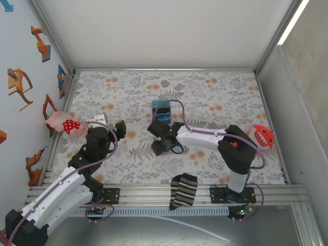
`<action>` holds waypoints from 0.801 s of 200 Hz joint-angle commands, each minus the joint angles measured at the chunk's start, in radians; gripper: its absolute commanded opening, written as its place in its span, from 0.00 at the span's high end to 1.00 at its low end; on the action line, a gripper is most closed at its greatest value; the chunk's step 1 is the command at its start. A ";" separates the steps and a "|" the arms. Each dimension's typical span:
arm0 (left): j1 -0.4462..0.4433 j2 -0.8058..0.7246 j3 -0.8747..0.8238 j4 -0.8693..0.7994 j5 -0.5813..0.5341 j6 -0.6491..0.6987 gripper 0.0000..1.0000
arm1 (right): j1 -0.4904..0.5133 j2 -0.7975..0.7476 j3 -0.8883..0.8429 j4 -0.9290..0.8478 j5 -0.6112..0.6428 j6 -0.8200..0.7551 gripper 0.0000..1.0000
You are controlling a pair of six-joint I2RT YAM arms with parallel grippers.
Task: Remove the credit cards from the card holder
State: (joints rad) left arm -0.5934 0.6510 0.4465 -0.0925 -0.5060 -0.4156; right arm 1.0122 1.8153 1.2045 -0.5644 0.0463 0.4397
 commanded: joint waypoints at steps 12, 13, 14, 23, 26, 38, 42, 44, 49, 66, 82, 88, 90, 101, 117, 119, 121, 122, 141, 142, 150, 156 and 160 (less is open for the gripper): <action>0.014 -0.011 -0.006 -0.050 -0.022 -0.061 0.03 | 0.006 0.036 0.043 -0.040 0.032 -0.010 0.38; 0.015 -0.010 -0.007 -0.051 -0.022 -0.062 0.03 | 0.006 0.036 0.043 -0.041 0.032 -0.010 0.38; 0.015 -0.009 -0.007 -0.051 -0.023 -0.062 0.03 | 0.006 0.037 0.043 -0.041 0.032 -0.009 0.38; 0.018 -0.007 -0.008 -0.053 -0.021 -0.065 0.03 | 0.006 0.047 0.048 -0.042 0.031 -0.009 0.37; 0.019 -0.005 -0.008 -0.055 -0.021 -0.068 0.03 | 0.006 0.051 0.051 -0.041 0.030 -0.008 0.37; 0.023 0.002 -0.007 -0.063 -0.021 -0.079 0.03 | 0.006 0.060 0.059 -0.039 0.023 -0.010 0.36; 0.024 0.005 -0.006 -0.066 -0.021 -0.081 0.03 | 0.007 0.063 0.060 -0.040 0.021 -0.009 0.35; 0.024 0.004 -0.006 -0.068 -0.020 -0.083 0.03 | 0.008 0.064 0.062 -0.040 0.020 -0.008 0.35; 0.027 0.008 -0.005 -0.070 -0.020 -0.087 0.03 | 0.008 0.065 0.063 -0.037 0.017 -0.009 0.34; 0.029 0.012 -0.005 -0.076 -0.021 -0.091 0.03 | 0.007 0.070 0.064 -0.035 0.015 -0.009 0.34; 0.032 0.013 -0.006 -0.077 -0.016 -0.092 0.03 | 0.008 0.074 0.061 -0.038 0.022 -0.007 0.34; 0.031 0.014 -0.002 -0.079 -0.015 -0.093 0.03 | 0.007 0.076 0.060 -0.039 0.027 -0.005 0.34; 0.031 0.014 -0.003 -0.078 -0.014 -0.092 0.03 | 0.008 0.077 0.059 -0.039 0.028 -0.006 0.34; 0.032 0.014 -0.002 -0.081 -0.014 -0.092 0.03 | 0.007 0.083 0.055 -0.040 0.033 -0.004 0.34; 0.035 0.014 0.000 -0.082 -0.013 -0.093 0.03 | 0.007 0.091 0.050 -0.038 0.036 -0.002 0.34; 0.034 0.014 0.000 -0.083 -0.012 -0.093 0.03 | 0.008 0.093 0.049 -0.038 0.036 -0.002 0.34; 0.035 0.015 0.000 -0.083 -0.013 -0.092 0.03 | 0.007 0.093 0.049 -0.037 0.036 -0.001 0.34; 0.035 0.015 0.000 -0.083 -0.012 -0.092 0.03 | 0.008 0.094 0.048 -0.037 0.036 -0.001 0.35; 0.036 0.016 0.004 -0.088 -0.010 -0.092 0.03 | 0.007 0.098 0.044 -0.036 0.043 -0.002 0.36; 0.036 0.016 0.004 -0.088 -0.010 -0.093 0.03 | 0.008 0.098 0.042 -0.036 0.043 -0.002 0.37; 0.035 0.014 0.006 -0.090 -0.010 -0.091 0.03 | 0.008 0.098 0.041 -0.034 0.047 -0.001 0.37; 0.036 0.014 0.007 -0.090 -0.009 -0.090 0.03 | 0.007 0.098 0.037 -0.033 0.049 -0.001 0.37; 0.037 0.014 0.008 -0.093 -0.006 -0.089 0.03 | 0.007 0.098 0.035 -0.032 0.050 0.000 0.38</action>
State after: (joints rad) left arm -0.5667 0.6674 0.4465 -0.1585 -0.5087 -0.4931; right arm 1.0126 1.8969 1.2419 -0.5804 0.0662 0.4362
